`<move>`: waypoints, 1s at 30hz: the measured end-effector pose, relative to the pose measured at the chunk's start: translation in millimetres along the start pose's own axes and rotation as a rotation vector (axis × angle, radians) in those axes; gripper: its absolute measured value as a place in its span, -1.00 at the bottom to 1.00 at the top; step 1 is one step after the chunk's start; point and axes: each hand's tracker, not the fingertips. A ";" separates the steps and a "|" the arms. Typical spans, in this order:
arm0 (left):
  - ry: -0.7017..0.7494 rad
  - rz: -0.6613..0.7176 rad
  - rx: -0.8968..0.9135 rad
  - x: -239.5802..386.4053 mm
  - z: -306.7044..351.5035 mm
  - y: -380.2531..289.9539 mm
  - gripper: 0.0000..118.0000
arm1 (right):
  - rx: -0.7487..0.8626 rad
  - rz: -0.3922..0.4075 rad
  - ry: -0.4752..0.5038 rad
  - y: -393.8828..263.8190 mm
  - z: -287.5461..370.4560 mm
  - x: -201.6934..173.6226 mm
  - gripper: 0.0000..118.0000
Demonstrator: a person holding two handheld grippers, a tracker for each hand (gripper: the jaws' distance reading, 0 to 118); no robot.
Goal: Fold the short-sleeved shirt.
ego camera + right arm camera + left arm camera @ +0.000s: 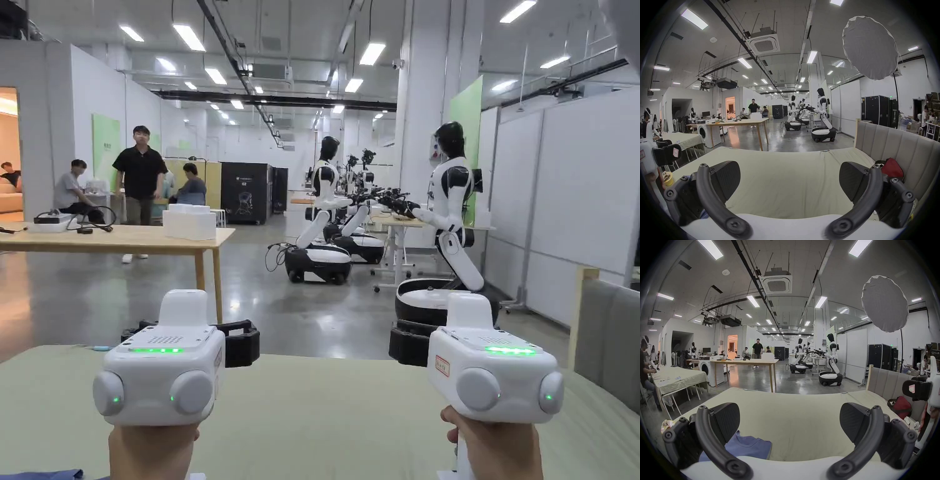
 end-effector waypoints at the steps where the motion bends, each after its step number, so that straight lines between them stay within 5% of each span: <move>1: 0.000 -0.001 -0.002 0.2 -0.1 -0.4 1.00 | -0.006 0.001 0.004 -0.4 -0.2 0.0 1.00; 4: -0.001 -0.034 -0.020 0.9 -1.9 -1.3 1.00 | -0.017 0.060 -0.016 -1.5 -2.8 -1.5 1.00; 6: 0.020 -0.242 -0.028 6.9 -7.4 0.3 1.00 | -0.009 0.260 -0.050 1.5 -5.6 -9.5 1.00; 8: 0.051 -0.553 -0.007 20.9 -10.4 1.6 1.00 | 0.022 0.561 -0.055 0.9 -7.3 -23.7 1.00; 11: 0.105 -1.183 0.070 51.8 -7.2 -16.5 1.00 | 0.035 1.159 -0.032 -23.3 -3.6 -53.6 1.00; 13: 0.104 -1.625 0.108 65.7 -8.9 -50.4 1.00 | 0.078 1.658 -0.006 -66.9 1.5 -63.7 1.00; 15: 0.097 -1.929 0.120 67.2 -16.3 -84.0 1.00 | 0.102 2.004 -0.038 -101.2 0.7 -62.9 1.00; 16: 0.113 -2.023 0.121 66.5 -17.8 -97.8 1.00 | 0.088 2.059 -0.043 -110.0 0.4 -62.2 1.00; 17: 0.100 -1.998 0.124 65.0 -17.1 -102.0 1.00 | 0.055 2.016 -0.035 -109.0 6.4 -61.1 1.00; 19: 0.070 -1.750 0.115 60.7 -16.2 -98.7 1.00 | 0.019 1.692 -0.029 -88.9 11.5 -64.4 1.00; 22: 0.027 -1.053 -0.010 51.2 -17.1 -51.8 1.00 | -0.006 1.107 -0.013 -43.6 -4.7 -53.3 1.00; 25: -0.065 -0.297 -0.032 17.6 -14.5 -11.0 1.00 | -0.016 0.406 0.099 0.4 -0.6 -26.4 1.00; 27: -0.135 -0.033 -0.019 -1.7 -14.8 -2.9 1.00 | -0.006 0.112 0.136 4.8 -1.5 -7.6 1.00; 30: -0.110 0.097 0.028 -8.6 -7.9 -7.6 1.00 | 0.015 -0.094 0.138 -7.8 1.9 9.2 1.00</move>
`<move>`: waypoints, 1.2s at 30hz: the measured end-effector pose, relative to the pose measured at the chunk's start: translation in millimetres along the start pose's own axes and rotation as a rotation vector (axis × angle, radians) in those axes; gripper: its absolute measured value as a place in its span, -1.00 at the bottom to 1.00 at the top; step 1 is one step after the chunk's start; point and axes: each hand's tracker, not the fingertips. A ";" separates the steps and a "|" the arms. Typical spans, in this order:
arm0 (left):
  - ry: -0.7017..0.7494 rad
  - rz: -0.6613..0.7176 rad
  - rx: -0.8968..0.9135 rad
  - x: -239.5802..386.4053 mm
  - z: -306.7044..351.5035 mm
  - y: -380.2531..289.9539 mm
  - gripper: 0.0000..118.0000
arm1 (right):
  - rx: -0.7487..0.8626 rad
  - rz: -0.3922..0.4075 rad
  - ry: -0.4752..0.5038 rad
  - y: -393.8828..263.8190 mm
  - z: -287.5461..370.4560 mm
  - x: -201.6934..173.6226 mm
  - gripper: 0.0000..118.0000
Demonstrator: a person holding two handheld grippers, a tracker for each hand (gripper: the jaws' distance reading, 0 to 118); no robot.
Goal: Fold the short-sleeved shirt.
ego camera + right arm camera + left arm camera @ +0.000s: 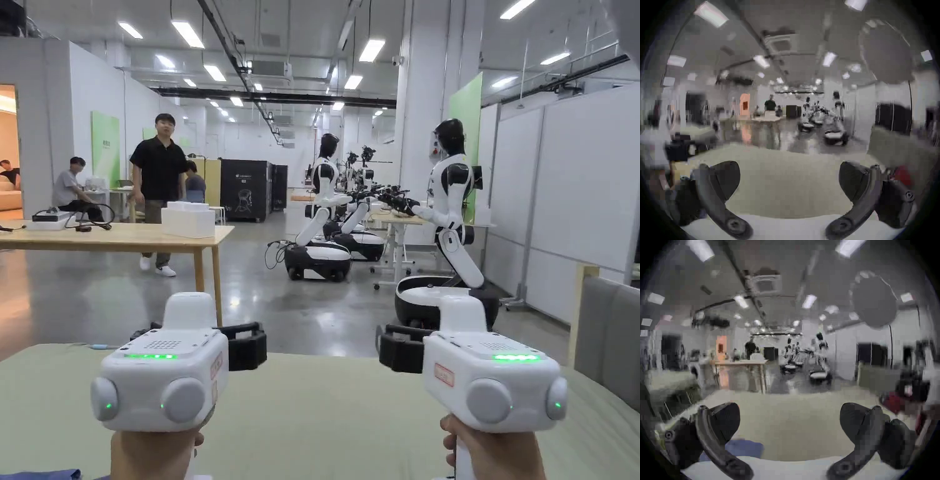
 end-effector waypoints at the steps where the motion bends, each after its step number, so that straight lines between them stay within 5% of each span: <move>1: 0.011 0.000 0.011 -0.8 1.1 -2.1 1.00 | 0.011 0.000 -0.042 -6.2 -0.3 5.0 1.00; 6: 0.016 -0.160 0.011 4.5 -1.2 -5.4 1.00 | 0.072 0.078 -0.112 -18.7 3.6 6.2 1.00; 21: 0.031 -0.117 -0.021 -10.5 -4.3 -3.0 0.99 | 0.020 0.173 -0.139 -19.2 6.1 -13.1 1.00; 22: 0.019 -0.115 -0.022 -11.9 -2.8 -3.7 0.86 | 0.020 0.174 -0.133 -19.6 7.6 -13.7 0.96; 23: 0.019 -0.117 -0.021 -11.5 -2.1 -5.0 0.16 | 0.025 0.170 -0.106 -19.3 11.6 -12.7 0.44; 24: 0.071 -0.165 -0.029 22.5 5.5 -11.5 -0.85 | 0.021 0.174 -0.113 -18.7 10.8 -15.1 -0.47; 25: 0.151 -0.144 0.023 24.2 3.1 -11.8 -1.00 | 0.001 0.216 -0.190 -18.9 8.9 -19.6 -0.98; 28: 0.065 -0.139 0.001 30.0 0.2 -12.7 -1.00 | 0.033 0.158 -0.136 -19.5 13.6 -19.6 -0.98; 36: 0.136 -0.215 0.022 8.1 14.8 -7.0 -1.00 | 0.033 0.236 -0.118 -22.0 11.0 -59.9 -0.98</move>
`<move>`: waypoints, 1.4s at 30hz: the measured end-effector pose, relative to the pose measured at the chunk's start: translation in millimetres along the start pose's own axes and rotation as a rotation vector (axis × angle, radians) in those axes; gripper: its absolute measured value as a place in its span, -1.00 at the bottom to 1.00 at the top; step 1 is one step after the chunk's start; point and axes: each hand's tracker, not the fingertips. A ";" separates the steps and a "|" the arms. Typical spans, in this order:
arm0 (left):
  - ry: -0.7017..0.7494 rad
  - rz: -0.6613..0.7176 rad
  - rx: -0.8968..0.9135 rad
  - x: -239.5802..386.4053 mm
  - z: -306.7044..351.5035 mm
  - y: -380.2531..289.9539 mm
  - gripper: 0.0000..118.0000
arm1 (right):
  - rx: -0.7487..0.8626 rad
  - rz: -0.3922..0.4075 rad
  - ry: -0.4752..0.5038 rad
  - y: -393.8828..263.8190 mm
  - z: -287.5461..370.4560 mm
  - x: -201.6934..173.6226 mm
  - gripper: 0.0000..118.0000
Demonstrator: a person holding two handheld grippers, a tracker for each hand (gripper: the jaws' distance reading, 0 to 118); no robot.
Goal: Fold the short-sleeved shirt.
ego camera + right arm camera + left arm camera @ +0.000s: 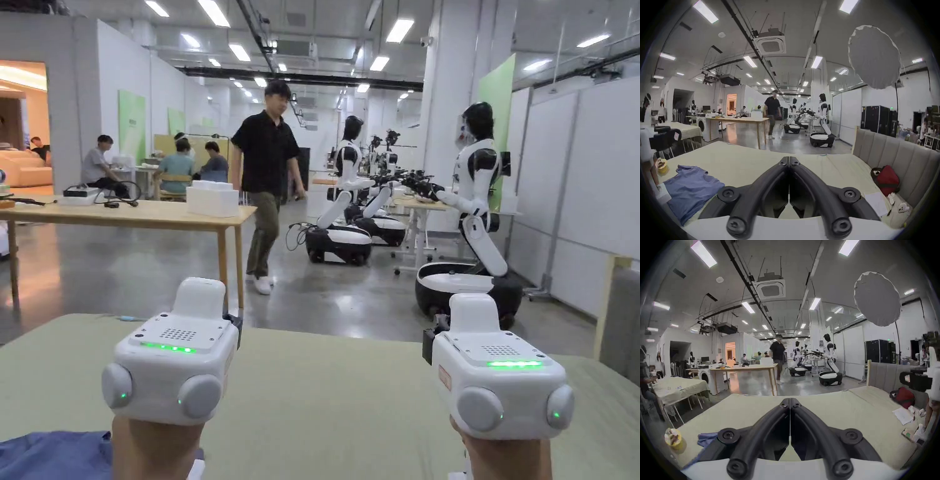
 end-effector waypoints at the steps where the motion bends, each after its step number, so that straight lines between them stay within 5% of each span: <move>1: 0.021 -0.015 -0.009 -11.3 4.6 -1.6 -1.00 | 0.006 0.023 0.026 0.2 -0.4 -16.4 -0.98; 5: 0.158 0.024 -0.048 -84.7 34.9 -13.5 -1.00 | 0.020 0.090 0.228 -0.9 -0.3 -105.6 -0.98; 9: 0.289 0.077 -0.230 -163.2 52.4 -45.4 -1.00 | 0.055 0.075 0.409 -7.5 23.8 -180.0 -0.98; 12: 0.287 0.121 -0.401 -212.5 55.1 -77.0 -1.00 | -0.006 -0.008 0.495 -14.6 26.0 -200.9 -0.98; 18: 0.158 0.219 -0.665 -249.1 -6.4 -148.0 -1.00 | -0.047 -0.024 0.521 -45.2 1.9 -213.1 -0.98; 19: 0.154 0.224 -0.673 -250.6 -16.4 -159.2 -0.69 | -0.047 -0.019 0.523 -43.2 6.7 -209.9 -0.98; 20: 0.162 0.211 -0.691 -241.4 -29.9 -169.8 0.31 | -0.051 -0.009 0.517 -46.0 5.3 -207.8 -0.98; 21: 0.153 0.203 -0.740 -239.7 -45.6 -185.2 1.00 | -0.063 0.001 0.512 -50.9 1.3 -204.7 -0.98; 27: 0.132 0.175 -0.794 -209.8 -169.1 -280.7 0.99 | -0.131 0.023 0.456 -82.6 -26.1 -178.1 -0.98; 30: 0.091 0.154 -0.835 -193.1 -168.9 -295.4 0.83 | -0.162 0.036 0.409 -99.4 -34.6 -160.5 -0.98; 31: 0.091 0.128 -0.876 -191.1 -173.6 -304.0 0.53 | -0.177 0.045 0.398 -105.2 -38.7 -158.6 -0.98; 32: 0.078 0.119 -0.905 -192.9 -179.3 -312.7 -0.17 | -0.196 0.049 0.389 -109.1 -41.0 -154.3 -0.98; 34: 0.105 0.090 -0.844 -194.3 -173.9 -309.1 -0.94 | -0.218 0.049 0.377 -116.1 -44.2 -144.4 -0.98; 39: 0.074 0.086 -0.838 -188.9 -150.1 -283.8 -0.98 | -0.235 -0.014 0.352 -117.0 -42.2 -125.4 -0.98; 42: -0.002 0.229 -0.781 -182.3 -163.7 -259.7 -0.98 | -0.226 -0.032 0.330 -110.6 -35.3 -104.2 -0.98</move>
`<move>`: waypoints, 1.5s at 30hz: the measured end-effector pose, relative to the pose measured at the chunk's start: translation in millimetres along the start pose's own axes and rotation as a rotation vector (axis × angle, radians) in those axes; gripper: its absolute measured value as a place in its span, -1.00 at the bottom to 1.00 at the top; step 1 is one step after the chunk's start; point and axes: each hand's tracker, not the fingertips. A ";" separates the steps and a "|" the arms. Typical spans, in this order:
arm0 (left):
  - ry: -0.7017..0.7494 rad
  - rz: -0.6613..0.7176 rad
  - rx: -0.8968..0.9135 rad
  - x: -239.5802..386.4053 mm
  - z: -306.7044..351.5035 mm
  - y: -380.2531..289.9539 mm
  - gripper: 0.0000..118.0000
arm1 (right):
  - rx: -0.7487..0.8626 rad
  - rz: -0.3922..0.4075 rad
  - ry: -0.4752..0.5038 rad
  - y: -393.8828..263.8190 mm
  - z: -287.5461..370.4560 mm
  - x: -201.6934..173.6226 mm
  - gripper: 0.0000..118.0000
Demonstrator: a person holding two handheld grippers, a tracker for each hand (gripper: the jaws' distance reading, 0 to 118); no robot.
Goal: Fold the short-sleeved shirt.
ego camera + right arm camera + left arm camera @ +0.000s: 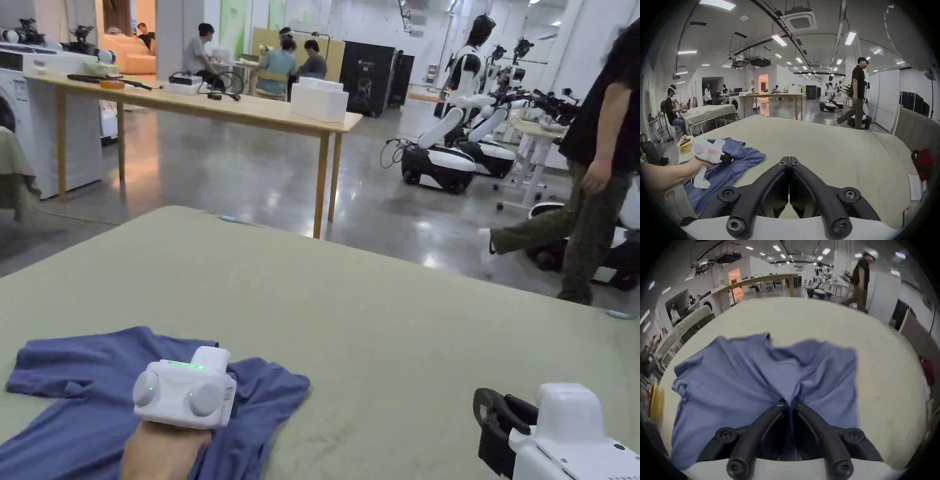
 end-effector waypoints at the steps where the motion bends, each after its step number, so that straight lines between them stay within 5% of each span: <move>1: -0.022 0.003 0.044 12.6 10.6 8.9 -0.98 | 0.007 0.000 -0.016 2.2 6.8 5.7 -0.98; 15: -0.496 -0.305 0.299 332.6 137.1 31.9 -0.98 | 0.041 -0.028 -0.302 4.2 135.8 140.4 -0.98; 24: -0.374 -0.558 -0.011 456.7 42.0 -73.2 -0.98 | 0.008 -0.102 -0.406 -33.6 173.0 208.4 -0.98; 27: -0.342 -0.542 -0.037 460.0 19.0 -102.6 -0.93 | -0.011 -0.106 -0.415 -48.5 171.7 215.2 -0.98; 31: -0.362 -0.418 0.067 434.7 48.3 -92.4 -0.57 | -0.011 -0.073 -0.393 -55.4 162.5 208.1 -0.98; 32: -0.371 -0.383 0.079 421.2 62.0 -86.6 0.35 | -0.007 -0.075 -0.381 -54.7 159.5 205.3 -0.98; 33: -0.392 -0.356 0.103 406.2 76.8 -82.4 0.97 | 0.003 -0.084 -0.367 -55.2 157.7 200.0 -0.98; 37: -0.324 -0.322 0.340 317.8 146.5 -59.2 0.97 | 0.025 -0.083 -0.314 -58.1 140.7 175.0 -0.98; 43: -0.053 -0.308 0.400 177.5 218.9 -88.8 0.95 | 0.056 -0.086 -0.251 -70.2 118.4 127.8 -0.98; 44: -0.023 -0.300 0.387 164.2 220.6 -91.1 0.80 | 0.057 -0.095 -0.243 -71.4 116.5 123.4 -0.98; 45: -0.001 -0.280 0.377 146.8 222.9 -93.6 0.40 | 0.050 -0.099 -0.233 -72.2 114.9 117.2 -0.98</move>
